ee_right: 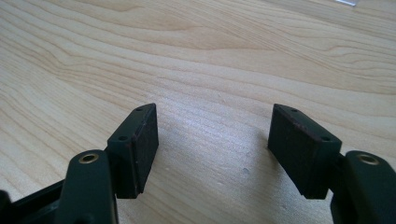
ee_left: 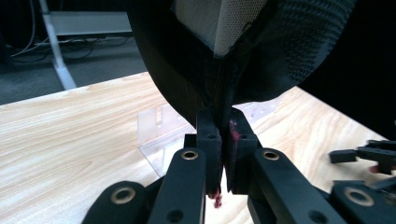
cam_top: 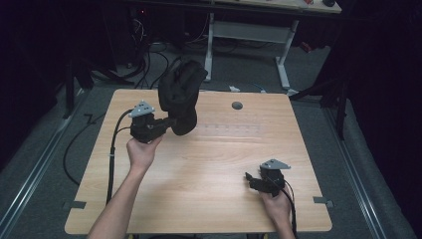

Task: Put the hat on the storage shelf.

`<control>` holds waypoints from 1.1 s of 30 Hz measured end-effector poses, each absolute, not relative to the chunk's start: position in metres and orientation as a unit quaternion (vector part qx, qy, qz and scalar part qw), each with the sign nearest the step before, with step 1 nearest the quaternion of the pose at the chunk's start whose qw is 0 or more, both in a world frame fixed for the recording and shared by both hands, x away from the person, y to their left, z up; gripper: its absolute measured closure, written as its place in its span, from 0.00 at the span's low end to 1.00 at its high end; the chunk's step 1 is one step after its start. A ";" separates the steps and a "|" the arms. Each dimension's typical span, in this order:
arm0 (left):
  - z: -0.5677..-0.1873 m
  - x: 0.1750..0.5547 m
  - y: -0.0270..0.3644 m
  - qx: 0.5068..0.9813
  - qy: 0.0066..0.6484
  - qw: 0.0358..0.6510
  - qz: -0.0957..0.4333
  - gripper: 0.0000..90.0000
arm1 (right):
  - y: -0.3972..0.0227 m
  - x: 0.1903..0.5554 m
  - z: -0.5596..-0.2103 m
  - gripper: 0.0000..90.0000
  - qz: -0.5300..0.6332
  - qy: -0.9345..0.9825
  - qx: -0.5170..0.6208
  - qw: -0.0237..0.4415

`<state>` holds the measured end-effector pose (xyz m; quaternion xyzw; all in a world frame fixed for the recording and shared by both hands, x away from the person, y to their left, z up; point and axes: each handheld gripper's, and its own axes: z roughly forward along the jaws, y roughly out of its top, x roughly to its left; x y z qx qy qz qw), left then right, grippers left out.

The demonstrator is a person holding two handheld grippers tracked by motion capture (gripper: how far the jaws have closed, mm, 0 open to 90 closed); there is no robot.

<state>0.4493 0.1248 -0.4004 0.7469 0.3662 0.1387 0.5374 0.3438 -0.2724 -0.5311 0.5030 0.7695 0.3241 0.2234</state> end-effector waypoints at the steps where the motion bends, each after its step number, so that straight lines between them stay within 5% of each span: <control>1: -0.402 0.451 0.123 0.747 0.368 0.535 0.141 0.96 | -0.272 0.344 -0.531 0.37 0.324 0.769 0.503 0.223; 33: -0.442 0.475 0.097 0.770 0.379 0.492 0.144 0.95 | -0.272 0.343 -0.531 0.37 0.324 0.768 0.504 0.223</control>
